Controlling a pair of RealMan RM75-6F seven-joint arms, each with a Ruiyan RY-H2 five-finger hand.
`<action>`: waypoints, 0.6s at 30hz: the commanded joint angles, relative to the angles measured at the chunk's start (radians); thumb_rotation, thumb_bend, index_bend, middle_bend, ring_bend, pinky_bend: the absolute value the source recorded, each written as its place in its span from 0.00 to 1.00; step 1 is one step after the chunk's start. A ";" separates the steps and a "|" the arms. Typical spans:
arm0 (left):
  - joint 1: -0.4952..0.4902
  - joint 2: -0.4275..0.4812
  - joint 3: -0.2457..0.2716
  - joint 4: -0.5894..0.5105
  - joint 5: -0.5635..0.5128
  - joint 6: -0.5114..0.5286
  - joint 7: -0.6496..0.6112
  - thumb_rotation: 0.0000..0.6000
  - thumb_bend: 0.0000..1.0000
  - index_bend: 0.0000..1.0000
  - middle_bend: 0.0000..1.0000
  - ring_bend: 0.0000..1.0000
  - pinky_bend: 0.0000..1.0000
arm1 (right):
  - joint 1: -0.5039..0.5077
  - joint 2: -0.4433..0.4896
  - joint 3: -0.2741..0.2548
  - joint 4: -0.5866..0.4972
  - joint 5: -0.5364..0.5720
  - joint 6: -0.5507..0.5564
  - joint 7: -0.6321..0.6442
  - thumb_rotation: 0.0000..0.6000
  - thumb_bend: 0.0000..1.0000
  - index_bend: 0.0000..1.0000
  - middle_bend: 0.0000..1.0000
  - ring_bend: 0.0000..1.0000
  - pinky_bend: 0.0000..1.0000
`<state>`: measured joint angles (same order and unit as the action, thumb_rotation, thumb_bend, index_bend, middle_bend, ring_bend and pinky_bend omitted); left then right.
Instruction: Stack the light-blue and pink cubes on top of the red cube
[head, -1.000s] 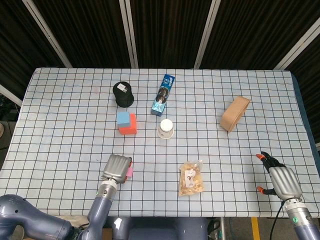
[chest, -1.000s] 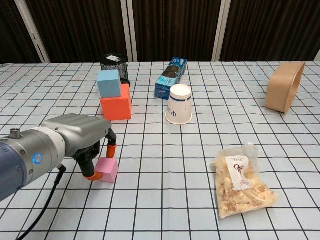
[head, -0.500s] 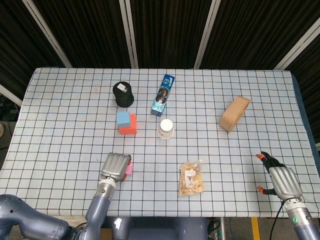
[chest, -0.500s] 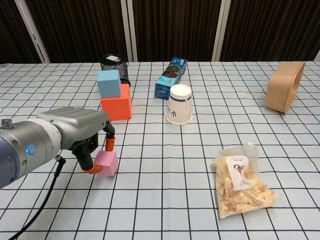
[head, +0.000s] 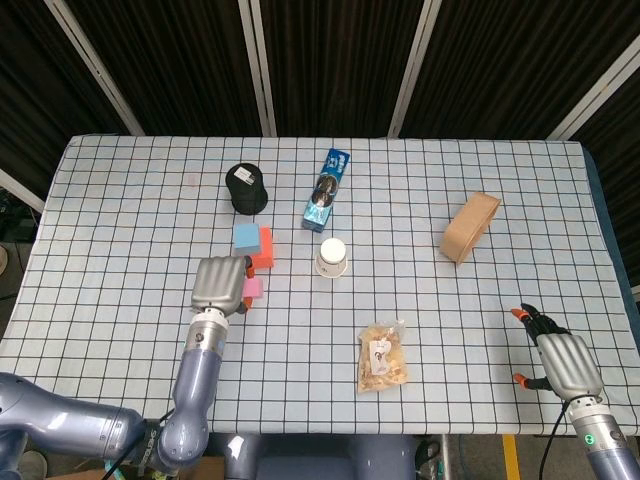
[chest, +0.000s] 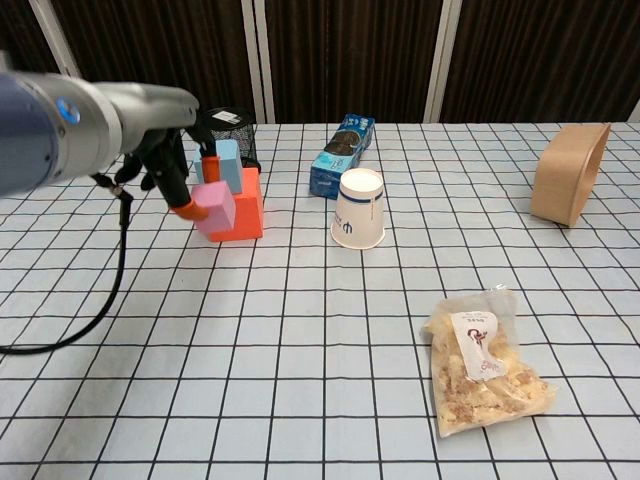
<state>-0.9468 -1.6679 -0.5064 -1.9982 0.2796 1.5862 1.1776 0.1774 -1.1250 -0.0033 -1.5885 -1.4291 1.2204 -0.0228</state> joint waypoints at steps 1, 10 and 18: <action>-0.044 0.023 -0.076 0.032 -0.080 0.000 0.014 1.00 0.34 0.48 0.87 0.73 0.79 | 0.002 -0.003 0.000 0.002 0.003 -0.005 -0.003 1.00 0.14 0.14 0.10 0.20 0.38; -0.130 0.049 -0.108 0.120 -0.144 0.015 0.071 1.00 0.34 0.47 0.87 0.72 0.78 | 0.006 -0.010 0.003 0.007 0.017 -0.016 -0.015 1.00 0.14 0.14 0.10 0.20 0.38; -0.157 0.065 -0.094 0.215 -0.126 -0.003 0.054 1.00 0.34 0.48 0.87 0.72 0.77 | 0.010 -0.016 0.004 0.012 0.029 -0.025 -0.026 1.00 0.14 0.14 0.10 0.20 0.38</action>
<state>-1.0990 -1.6074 -0.6078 -1.7983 0.1468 1.5891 1.2355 0.1869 -1.1404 0.0010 -1.5763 -1.4009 1.1956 -0.0484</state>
